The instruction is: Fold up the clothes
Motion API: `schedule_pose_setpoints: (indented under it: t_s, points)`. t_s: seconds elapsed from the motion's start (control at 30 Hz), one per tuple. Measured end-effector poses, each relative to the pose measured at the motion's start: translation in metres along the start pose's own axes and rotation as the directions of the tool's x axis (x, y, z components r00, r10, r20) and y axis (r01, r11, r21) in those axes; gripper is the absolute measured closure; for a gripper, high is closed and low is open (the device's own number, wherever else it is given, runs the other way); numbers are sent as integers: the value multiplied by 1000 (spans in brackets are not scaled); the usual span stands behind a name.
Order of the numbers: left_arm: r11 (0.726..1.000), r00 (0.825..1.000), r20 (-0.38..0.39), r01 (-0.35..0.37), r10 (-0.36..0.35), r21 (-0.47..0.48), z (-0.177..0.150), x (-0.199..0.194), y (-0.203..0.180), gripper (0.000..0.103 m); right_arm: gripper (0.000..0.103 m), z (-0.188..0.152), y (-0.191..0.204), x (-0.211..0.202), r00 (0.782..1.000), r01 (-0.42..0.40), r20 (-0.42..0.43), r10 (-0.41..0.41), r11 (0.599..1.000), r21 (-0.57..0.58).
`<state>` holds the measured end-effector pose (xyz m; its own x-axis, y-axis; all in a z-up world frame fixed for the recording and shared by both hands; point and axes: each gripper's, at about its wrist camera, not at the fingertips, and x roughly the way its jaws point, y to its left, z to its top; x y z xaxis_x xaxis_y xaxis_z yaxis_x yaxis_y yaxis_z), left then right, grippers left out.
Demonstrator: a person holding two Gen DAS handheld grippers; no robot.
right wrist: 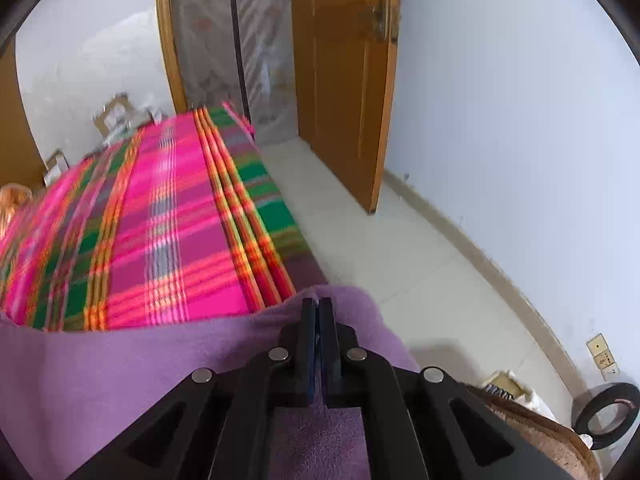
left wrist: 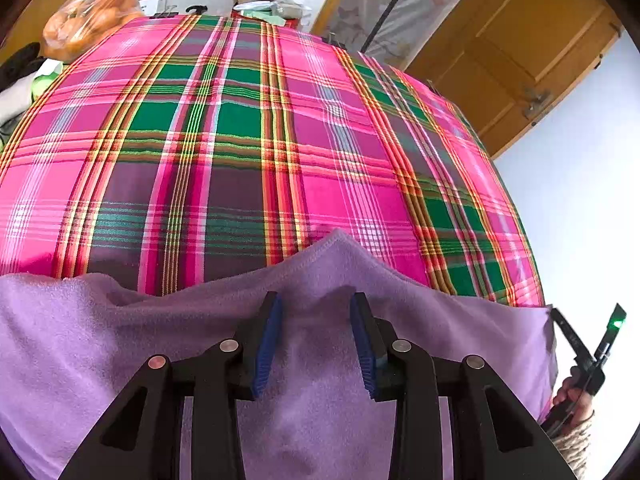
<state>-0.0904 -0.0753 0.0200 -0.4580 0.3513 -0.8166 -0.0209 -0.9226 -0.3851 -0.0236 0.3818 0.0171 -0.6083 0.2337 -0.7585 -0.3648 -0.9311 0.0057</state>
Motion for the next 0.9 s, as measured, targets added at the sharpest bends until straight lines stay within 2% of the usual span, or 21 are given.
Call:
schedule_pose_setpoints:
  t_s: [0.17, 0.3, 0.47, 0.63, 0.73, 0.8, 0.9]
  points:
    - [1000, 1000, 6, -6, 6, 0, 0, 1, -1, 66, 99, 1, 6, 1, 999, 40, -5, -40, 998, -43]
    - [1000, 1000, 4, -6, 6, -4, 0, 1, -1, 66, 90, -2, -1, -5, 1000, 18, -3, -19, 1000, -13]
    - [1000, 1000, 7, -3, 3, -22, -4, -4, 0, 66, 90, -12, -11, -29, 999, -7, 50, 8, 1000, -8]
    - [1000, 1000, 30, -6, 6, -11, -17, -16, -1, 66, 87, -39, -16, -46, 989, -132, 58, 133, 991, -26]
    - [1000, 999, 32, -9, 10, -9, -28, -22, 2, 66, 87, -60, -18, -44, 991, -129, 30, 131, 990, -54]
    - [1000, 1000, 29, -5, 6, -23, -37, -28, 7, 66, 86, -69, -28, -48, 991, -117, 59, 120, 992, -45]
    - [998, 999, 30, -40, 41, -41, -52, -38, 20, 66, 86, -77, -44, -54, 991, -107, 81, 107, 994, -4]
